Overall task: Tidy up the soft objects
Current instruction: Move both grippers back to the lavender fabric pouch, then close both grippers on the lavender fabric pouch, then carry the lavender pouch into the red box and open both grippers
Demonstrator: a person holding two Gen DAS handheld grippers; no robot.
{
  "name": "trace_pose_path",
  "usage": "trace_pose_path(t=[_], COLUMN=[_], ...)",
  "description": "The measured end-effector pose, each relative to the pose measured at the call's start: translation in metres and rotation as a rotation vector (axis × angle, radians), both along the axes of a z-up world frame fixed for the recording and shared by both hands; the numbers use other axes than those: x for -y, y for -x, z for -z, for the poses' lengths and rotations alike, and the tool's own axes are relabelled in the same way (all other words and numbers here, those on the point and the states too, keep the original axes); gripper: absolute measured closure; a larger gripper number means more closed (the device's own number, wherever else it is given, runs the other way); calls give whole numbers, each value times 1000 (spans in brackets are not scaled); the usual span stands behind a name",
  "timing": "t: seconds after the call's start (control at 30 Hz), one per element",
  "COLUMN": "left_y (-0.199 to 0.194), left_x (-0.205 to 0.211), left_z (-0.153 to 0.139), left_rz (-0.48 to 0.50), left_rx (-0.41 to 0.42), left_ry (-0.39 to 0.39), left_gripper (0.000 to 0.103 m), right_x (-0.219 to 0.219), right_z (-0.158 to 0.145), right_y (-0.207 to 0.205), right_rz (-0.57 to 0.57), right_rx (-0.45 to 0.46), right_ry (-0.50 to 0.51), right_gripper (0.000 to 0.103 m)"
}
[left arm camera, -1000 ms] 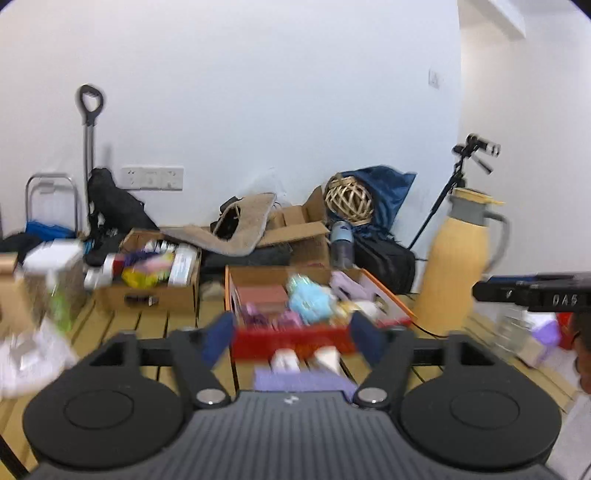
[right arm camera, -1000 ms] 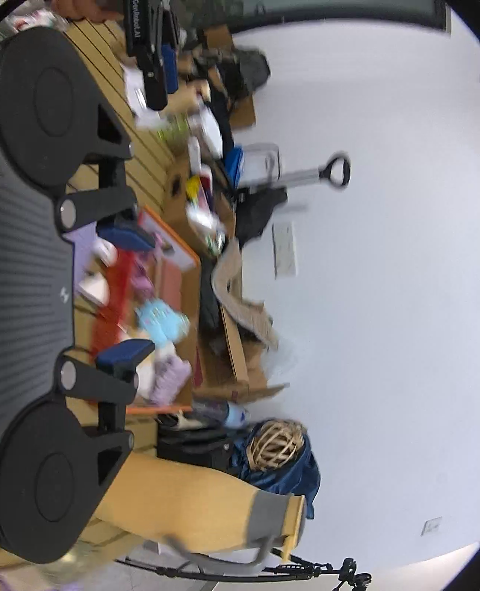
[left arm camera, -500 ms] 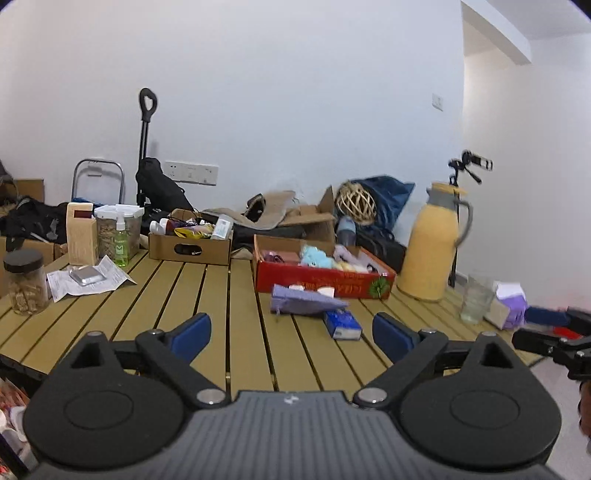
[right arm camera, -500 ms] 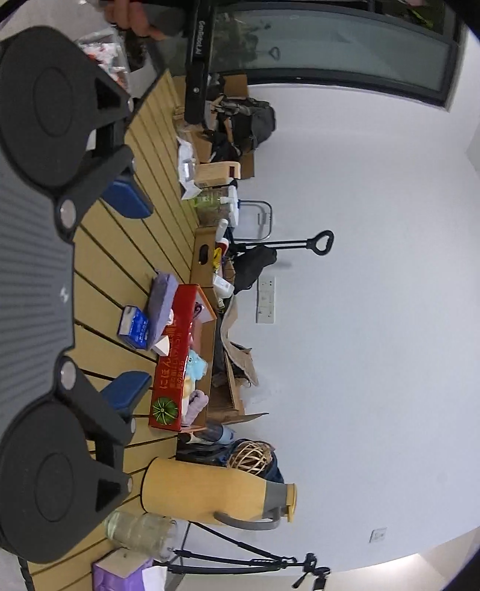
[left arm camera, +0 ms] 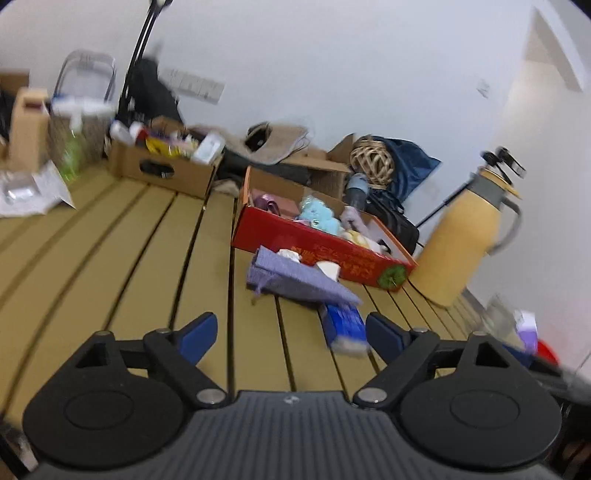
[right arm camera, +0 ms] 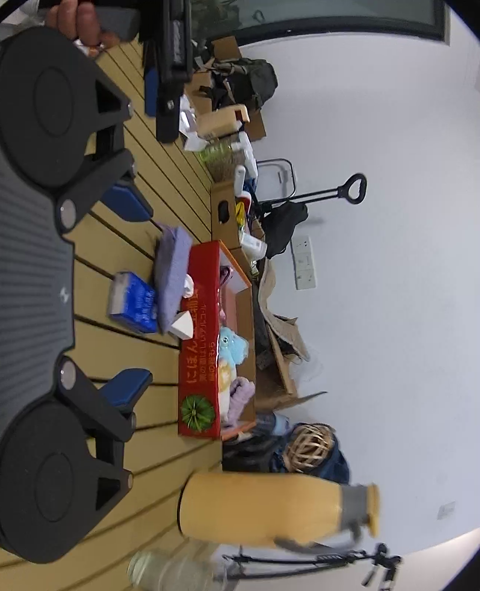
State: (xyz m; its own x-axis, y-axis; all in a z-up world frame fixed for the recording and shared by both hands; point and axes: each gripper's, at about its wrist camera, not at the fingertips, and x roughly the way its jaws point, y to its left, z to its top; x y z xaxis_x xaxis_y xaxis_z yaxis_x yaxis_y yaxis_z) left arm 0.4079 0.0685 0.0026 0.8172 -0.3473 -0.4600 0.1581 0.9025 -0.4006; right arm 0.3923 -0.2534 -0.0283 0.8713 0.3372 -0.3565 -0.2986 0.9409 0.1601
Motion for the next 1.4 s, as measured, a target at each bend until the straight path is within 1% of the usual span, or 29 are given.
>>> trace_pose_path(t=[0.1,0.2,0.23,0.3,0.37,0.4,0.43,0.47,0.5,0.53,0.57,0.6,0.63,0.67,0.7,0.77,0.9,0.97,1.03,1.13,1.27,1.4], left_y=[-57,-103,-117,-140,-157,-164,-169,-173,-176,-179,-180,-180,-179,-177,-175,-170,-155,-142,-120,-77,-12,36], left_x=[3,6,7,6,3,2,1,0,-1,0,2,3,4,5,8,13,21,25,29,37,49,68], left_z=[13,31,36,44,50,53,55,58,61,65,67,70,72,73,73,68,56,44,29,10,-12,-23], left_rz=[9,14,13,15,15,9,-3,-13,-11,7,21,31,44,48,50,66,82,75,81,89,118,175], left_rx=[-61,-138,-162,-198,-225,-235,-244,-250,-259,-269,-272,-268,-260,-254,-249,-221,-141,-78,-14,52,134,177], left_ry=[59,118,141,196,247,262,270,280,299,312,313,311,314,313,299,257,173,124,99,56,-7,-28], left_gripper=[14,14,16,17,17,17,20,34,42,57,81,89,92,93,93,95,97,97,97,97,97,97], right_x=[-3,-10,-12,-16,-22,-23,-24,-24,-24,-23,-22,-21,-19,-18,-17,-20,-31,-33,-32,-28,-22,-17], right_z=[7,17,20,28,38,42,47,53,57,63,68,72,74,74,74,74,68,62,50,27,1,-14], right_y=[-55,-107,-122,-150,-178,-189,-198,-205,-212,-219,-224,-226,-228,-228,-228,-225,-211,-202,-186,-152,-87,-28], right_rz=[-19,-38,-46,-72,-75,-67,-58,-53,-53,-56,-61,-63,-67,-84,-90,-99,-101,-112,-117,-129,-155,-171], right_rx=[-55,-110,-124,-156,-215,-236,-257,-282,-303,-327,-348,-362,-371,-370,-362,-344,-293,-270,-236,-159,-86,-39], right_ry=[-47,-77,-88,-107,-110,-115,-122,-132,-149,-173,-203,-237,-262,-276,-282,-258,-180,-170,-175,-169,-160,-162], right_gripper=[23,26,27,29,32,33,34,35,39,45,48,59,75,83,89,94,95,96,96,96,96,96])
